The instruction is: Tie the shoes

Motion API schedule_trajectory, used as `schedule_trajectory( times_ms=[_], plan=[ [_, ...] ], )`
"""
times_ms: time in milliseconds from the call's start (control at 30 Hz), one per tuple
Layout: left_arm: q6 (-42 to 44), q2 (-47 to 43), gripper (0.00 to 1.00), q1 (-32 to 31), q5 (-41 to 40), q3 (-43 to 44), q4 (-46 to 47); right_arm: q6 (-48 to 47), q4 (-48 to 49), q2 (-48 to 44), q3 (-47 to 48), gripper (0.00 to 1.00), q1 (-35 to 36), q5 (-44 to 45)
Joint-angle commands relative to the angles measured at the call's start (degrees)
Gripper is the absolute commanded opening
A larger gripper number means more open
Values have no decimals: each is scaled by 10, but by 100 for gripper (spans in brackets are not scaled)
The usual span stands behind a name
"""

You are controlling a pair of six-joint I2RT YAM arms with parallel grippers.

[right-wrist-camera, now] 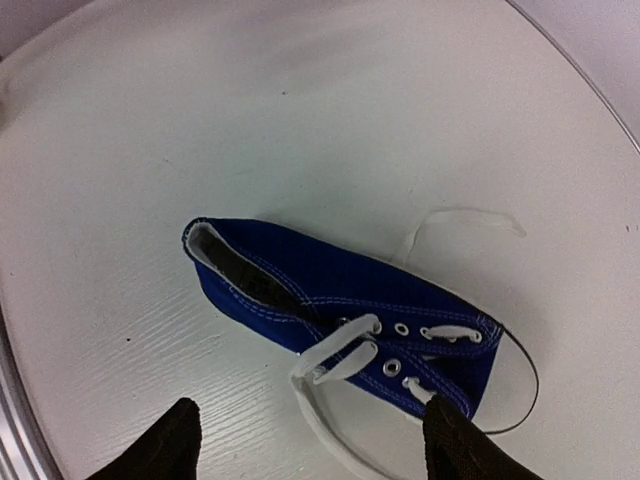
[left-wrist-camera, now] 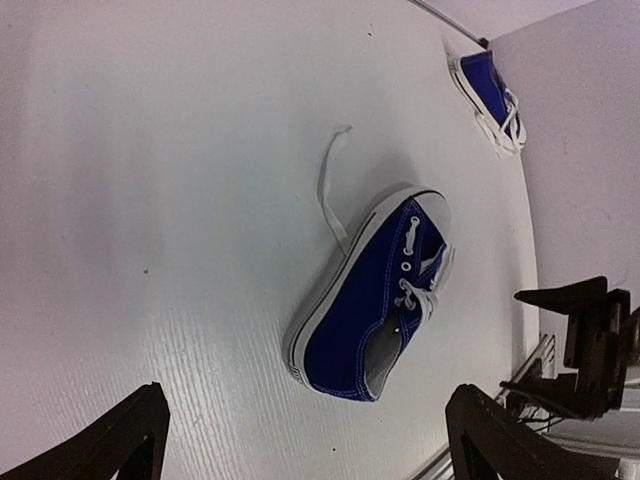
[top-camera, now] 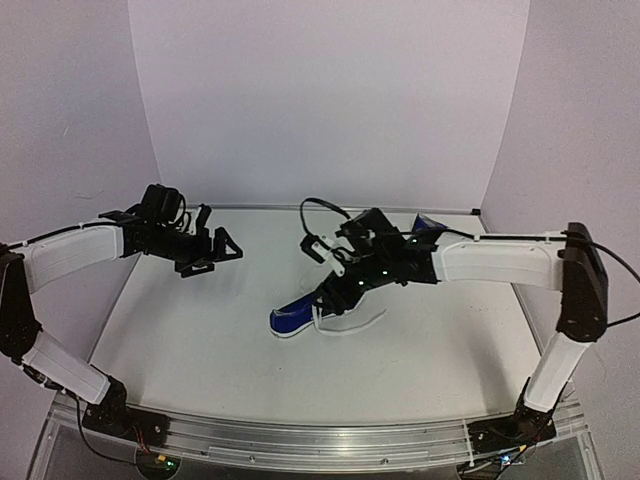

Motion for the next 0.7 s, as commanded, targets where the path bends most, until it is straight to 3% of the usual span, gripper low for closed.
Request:
schedule_trajectory(
  times_ms=[0,200,467,667],
  plan=[
    [81,10,99,-62,22,11,-7,211,128,-93,-139,74,-18,-18],
    [165,47,91,-140,-30,45,-79,340,229,-151,-274,75,-56,-58],
    [227,115,78,-226,-112,83,-88,367,261,-165,-318,74,-95,-99],
    [261,181,67,-245,-139,91,-63,378,286,-179,-336,74,-116,-131]
  ],
)
